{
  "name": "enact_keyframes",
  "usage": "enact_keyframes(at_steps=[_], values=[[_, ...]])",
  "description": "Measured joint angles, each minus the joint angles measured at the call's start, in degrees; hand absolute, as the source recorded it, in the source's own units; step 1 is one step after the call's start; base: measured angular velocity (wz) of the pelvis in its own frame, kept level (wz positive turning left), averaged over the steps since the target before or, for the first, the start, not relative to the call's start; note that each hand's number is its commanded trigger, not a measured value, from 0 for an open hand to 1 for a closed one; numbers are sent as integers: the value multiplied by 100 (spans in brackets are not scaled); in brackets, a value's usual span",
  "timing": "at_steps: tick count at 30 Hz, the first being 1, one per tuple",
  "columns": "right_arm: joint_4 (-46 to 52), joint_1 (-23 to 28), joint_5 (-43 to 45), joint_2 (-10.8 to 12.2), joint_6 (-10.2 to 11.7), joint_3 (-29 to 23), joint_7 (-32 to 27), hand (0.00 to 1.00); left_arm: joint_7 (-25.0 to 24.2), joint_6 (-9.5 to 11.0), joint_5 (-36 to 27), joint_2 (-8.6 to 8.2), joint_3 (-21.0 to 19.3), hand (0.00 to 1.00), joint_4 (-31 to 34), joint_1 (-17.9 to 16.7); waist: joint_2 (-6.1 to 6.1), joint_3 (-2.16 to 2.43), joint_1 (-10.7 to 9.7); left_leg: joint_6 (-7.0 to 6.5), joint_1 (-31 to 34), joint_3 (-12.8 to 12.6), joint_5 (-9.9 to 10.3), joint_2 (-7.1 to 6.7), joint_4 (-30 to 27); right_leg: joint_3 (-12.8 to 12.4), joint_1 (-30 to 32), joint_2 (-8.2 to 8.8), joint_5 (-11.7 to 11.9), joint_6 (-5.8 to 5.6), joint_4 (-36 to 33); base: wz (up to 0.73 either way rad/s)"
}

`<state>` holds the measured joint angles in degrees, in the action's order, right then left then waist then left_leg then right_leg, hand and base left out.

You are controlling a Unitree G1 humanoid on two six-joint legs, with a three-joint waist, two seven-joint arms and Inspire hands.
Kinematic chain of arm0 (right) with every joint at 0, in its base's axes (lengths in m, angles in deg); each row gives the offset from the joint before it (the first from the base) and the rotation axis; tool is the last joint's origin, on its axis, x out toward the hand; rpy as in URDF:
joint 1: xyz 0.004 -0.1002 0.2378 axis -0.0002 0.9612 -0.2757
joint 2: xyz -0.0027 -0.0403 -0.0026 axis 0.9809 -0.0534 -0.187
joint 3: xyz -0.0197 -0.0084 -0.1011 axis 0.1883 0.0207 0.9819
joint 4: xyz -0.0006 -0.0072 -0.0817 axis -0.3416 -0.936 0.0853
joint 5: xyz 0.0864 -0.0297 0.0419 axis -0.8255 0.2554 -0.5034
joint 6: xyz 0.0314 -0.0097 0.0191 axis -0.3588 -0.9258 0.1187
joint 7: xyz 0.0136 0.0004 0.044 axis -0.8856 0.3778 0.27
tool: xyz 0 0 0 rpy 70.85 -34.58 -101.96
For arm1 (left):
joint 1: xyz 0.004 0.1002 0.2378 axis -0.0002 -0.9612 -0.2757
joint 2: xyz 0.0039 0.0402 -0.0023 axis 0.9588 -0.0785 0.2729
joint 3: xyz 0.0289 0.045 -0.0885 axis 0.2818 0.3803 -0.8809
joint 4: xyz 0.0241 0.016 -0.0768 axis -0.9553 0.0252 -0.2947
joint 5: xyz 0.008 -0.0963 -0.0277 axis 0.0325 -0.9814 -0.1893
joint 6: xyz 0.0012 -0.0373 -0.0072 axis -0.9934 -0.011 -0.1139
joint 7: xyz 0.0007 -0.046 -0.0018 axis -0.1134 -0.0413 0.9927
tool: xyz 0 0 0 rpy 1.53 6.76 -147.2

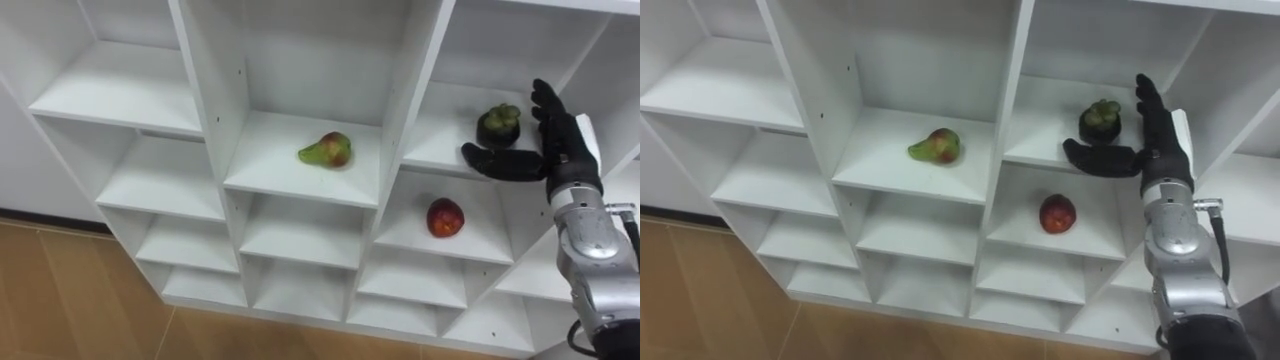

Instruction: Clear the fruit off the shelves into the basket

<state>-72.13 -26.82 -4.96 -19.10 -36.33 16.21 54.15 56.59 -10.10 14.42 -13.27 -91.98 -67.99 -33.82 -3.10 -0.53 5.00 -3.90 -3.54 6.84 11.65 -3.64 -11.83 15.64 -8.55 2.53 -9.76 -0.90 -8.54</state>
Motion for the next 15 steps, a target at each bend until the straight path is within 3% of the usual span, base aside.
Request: enact_keyframes(at_steps=[15], values=[[-147, -65, 127, -7, 0, 6, 17, 0, -199, -32, 105, 10, 2, 100, -21, 4, -3, -12, 20, 0, -3, 26, 0, -7, -77, 16, -47, 3, 0, 0, 0, 0]])
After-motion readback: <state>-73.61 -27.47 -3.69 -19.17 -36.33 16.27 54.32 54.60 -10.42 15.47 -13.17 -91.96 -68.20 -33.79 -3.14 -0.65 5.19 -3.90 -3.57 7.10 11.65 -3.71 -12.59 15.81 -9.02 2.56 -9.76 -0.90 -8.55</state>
